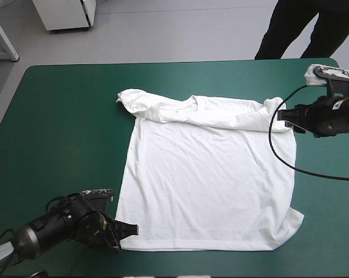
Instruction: Fold the cloth
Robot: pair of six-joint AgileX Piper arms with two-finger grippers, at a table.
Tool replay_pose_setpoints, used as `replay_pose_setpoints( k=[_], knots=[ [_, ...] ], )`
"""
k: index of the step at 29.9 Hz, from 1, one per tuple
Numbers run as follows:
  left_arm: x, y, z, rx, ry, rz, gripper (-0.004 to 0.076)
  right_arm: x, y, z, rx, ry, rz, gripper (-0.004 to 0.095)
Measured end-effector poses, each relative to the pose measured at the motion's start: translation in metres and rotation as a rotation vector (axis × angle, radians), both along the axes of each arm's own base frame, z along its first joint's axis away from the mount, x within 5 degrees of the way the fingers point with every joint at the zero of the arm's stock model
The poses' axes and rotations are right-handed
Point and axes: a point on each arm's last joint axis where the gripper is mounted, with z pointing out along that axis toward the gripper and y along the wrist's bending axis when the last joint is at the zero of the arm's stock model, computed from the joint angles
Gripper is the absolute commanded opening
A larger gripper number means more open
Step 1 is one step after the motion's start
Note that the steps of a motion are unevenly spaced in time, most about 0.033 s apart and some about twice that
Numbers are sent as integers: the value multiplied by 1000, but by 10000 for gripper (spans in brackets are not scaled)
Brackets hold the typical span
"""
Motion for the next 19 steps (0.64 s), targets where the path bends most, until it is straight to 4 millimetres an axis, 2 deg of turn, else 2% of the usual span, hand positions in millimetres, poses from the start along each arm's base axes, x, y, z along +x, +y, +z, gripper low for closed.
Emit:
replay_pose_setpoints(
  k=[3,4,8,14,16,19],
  knots=[
    [-1,1,-1,-4,-5,1,64,0,0,0,0,0,0,442],
    [-1,1,-1,-7,-10,0,-11,0,0,0,0,0,0,441],
    [-2,0,-2,-33,-25,0,-22,-3,0,2,-3,-10,-1,441],
    [-2,0,-2,-37,-31,-4,-22,-19,-2,12,-29,-57,-10,452],
    [-2,0,-2,-37,-31,-4,-22,-25,-3,8,-46,-49,-17,472],
    [-2,0,-2,-37,-31,-4,-22,-36,-6,-13,-72,9,-25,503]
  ],
)
